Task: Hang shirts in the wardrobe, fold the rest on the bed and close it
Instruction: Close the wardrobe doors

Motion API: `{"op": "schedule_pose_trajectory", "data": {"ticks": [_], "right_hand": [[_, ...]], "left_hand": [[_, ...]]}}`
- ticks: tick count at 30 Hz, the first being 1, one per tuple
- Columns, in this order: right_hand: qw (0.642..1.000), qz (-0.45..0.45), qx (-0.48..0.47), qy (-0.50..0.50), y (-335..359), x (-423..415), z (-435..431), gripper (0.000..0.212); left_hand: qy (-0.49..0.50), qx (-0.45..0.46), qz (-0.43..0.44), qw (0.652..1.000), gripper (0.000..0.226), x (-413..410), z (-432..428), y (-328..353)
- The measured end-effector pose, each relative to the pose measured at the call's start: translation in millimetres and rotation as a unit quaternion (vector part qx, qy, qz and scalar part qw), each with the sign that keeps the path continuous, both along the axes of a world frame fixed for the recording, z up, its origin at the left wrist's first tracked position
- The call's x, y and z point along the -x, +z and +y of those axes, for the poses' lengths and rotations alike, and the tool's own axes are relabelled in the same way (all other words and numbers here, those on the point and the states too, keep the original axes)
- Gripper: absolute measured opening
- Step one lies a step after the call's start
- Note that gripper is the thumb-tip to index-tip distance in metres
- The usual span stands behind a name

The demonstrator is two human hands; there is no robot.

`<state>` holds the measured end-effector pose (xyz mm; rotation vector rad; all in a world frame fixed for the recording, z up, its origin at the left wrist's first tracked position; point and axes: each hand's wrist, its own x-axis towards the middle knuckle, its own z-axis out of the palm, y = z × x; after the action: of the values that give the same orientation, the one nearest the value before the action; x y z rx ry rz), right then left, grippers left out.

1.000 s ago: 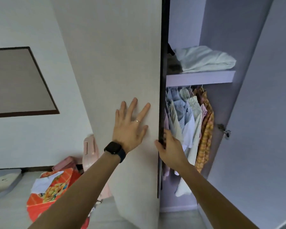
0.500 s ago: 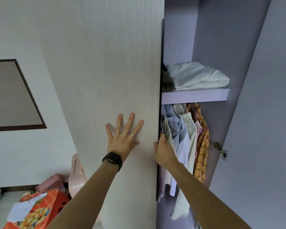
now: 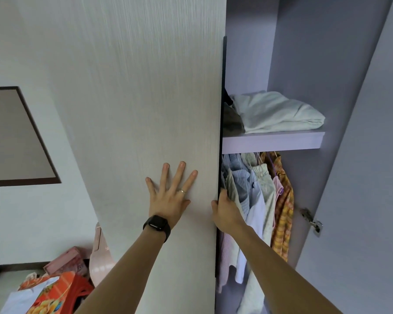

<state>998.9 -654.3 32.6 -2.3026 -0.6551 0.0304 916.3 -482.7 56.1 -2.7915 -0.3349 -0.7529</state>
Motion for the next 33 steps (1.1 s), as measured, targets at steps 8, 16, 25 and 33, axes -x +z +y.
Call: {"op": "schedule_pose_trajectory", "data": {"ticks": [8,16,25,33], "right_hand": [[0.998,-0.042,0.031,0.022,8,42,-64,0.056],[0.984,-0.116,0.027,-0.130,5,136,-180,0.037],[0.947,-0.111,0.022,-0.301,-4,239,-309,0.034],[0.916,-0.130,0.001,-0.379,42,232,-411,0.034]], "left_hand": [[-0.034,0.066,0.008,0.997,0.080,21,-26,10],[-0.174,0.175,0.024,0.969,0.074,53,-101,2],[-0.359,0.283,0.069,0.887,0.058,75,-237,-12],[-0.473,0.325,0.075,0.816,0.052,62,-354,2]]}}
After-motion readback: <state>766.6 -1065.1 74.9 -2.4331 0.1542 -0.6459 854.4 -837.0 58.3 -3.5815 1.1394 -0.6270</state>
